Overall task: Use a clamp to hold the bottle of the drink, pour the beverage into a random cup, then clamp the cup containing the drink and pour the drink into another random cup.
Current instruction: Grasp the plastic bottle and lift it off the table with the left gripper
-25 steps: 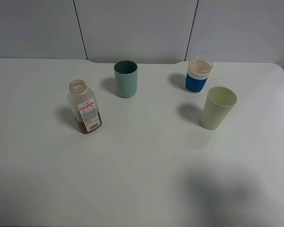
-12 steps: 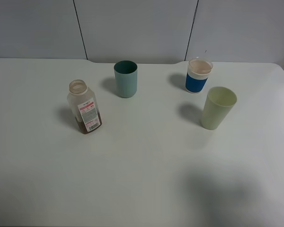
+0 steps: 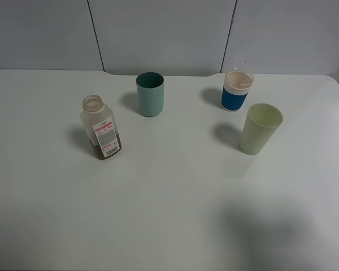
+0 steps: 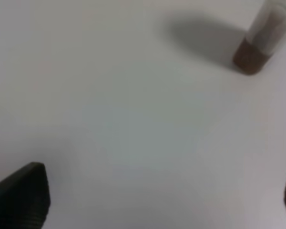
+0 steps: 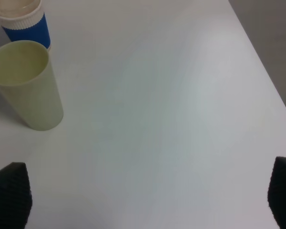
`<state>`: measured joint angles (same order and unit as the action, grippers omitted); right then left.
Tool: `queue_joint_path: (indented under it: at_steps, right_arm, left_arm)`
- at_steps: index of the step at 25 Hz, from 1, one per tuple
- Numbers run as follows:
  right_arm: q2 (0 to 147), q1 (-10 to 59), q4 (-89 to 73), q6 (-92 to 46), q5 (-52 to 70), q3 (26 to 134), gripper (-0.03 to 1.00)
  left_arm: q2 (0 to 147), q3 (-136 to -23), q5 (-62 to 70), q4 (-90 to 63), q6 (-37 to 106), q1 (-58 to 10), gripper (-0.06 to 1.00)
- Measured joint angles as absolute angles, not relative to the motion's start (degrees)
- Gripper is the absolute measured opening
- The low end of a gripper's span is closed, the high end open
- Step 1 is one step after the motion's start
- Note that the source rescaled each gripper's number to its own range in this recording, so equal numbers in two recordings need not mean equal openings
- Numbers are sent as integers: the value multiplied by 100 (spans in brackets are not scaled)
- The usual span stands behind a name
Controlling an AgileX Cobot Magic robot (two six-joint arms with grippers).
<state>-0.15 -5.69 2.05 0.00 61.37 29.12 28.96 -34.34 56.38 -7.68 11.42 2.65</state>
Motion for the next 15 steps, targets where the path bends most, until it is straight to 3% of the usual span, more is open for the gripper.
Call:
queue_joint_path:
  at_steps: [11,15]
  right_arm:
    - [-15,-569,205,0,6137,2912,99]
    - [-15,-569,205,0,6137,2912,99]
  left_arm:
    - [4697,-3651,5451,-1257,2018,251,100]
    - [5203,-3651,5252,-1412,2196,-54,100]
